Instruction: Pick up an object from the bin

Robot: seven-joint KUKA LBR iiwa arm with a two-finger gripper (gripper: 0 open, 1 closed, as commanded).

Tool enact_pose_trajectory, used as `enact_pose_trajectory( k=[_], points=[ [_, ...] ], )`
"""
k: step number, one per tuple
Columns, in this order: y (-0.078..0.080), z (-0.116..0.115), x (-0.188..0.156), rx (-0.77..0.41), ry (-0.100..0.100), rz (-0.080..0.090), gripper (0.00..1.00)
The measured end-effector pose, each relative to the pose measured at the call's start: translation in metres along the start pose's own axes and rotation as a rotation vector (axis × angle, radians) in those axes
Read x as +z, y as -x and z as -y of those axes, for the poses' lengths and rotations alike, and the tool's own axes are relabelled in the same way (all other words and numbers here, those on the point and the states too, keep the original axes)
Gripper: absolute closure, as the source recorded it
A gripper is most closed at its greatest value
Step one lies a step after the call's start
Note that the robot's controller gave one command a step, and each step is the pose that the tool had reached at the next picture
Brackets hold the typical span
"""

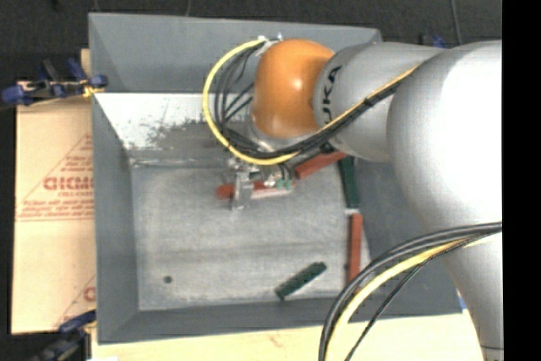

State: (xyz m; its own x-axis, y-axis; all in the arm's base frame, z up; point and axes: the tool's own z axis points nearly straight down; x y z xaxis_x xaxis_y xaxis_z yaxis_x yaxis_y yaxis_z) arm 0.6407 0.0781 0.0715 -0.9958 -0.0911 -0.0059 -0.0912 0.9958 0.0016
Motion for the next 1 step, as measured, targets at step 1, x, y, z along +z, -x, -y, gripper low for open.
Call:
enact_pose_trajectory(
  k=[1],
  points=[
    [-0.0315,0.0124,-0.1548,-0.037,-0.003,0.006,1.00]
  ],
)
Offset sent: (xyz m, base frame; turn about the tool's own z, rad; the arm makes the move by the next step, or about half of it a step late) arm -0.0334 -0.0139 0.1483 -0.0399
